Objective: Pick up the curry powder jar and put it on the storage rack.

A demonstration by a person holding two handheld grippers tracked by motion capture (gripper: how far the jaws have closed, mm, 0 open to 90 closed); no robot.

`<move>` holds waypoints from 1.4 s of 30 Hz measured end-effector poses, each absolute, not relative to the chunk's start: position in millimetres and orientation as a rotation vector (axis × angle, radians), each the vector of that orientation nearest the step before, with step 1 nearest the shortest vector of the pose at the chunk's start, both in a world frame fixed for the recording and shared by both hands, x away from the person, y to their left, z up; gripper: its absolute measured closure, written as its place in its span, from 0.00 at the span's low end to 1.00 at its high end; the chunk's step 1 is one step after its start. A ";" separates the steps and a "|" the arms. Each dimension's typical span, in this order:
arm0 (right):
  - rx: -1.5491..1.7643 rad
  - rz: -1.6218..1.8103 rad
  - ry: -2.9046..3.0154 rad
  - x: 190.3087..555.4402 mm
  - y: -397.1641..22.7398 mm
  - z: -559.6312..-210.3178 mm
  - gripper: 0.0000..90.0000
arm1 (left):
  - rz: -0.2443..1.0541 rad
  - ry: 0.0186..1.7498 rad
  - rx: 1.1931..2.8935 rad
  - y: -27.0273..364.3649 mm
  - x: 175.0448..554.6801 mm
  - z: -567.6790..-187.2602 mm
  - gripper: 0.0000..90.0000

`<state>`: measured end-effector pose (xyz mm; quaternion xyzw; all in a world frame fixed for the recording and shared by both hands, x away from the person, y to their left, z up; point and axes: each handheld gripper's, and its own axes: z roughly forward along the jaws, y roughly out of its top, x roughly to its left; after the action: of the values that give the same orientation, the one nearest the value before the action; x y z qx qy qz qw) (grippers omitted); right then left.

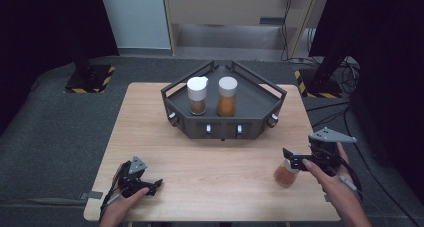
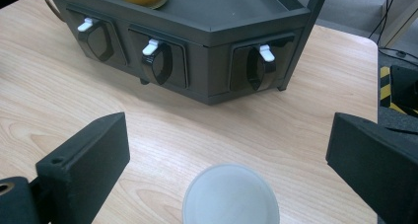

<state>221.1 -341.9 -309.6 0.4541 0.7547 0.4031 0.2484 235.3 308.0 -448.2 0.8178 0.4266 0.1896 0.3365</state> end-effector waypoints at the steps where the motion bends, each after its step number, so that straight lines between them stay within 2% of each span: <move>1: 1.241 1.102 2.055 220.0 -342.6 -310.8 0.03 | 0.494 1.112 2.131 308.1 235.3 -448.3 0.00; 42: 1.252 1.100 2.046 194.5 -358.8 -351.4 0.03 | 0.496 1.115 2.131 307.5 235.0 -448.2 0.00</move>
<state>194.5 -358.8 -351.4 0.4596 0.7509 0.4039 0.2485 235.0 307.5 -448.2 0.8172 0.4277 0.1902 0.3362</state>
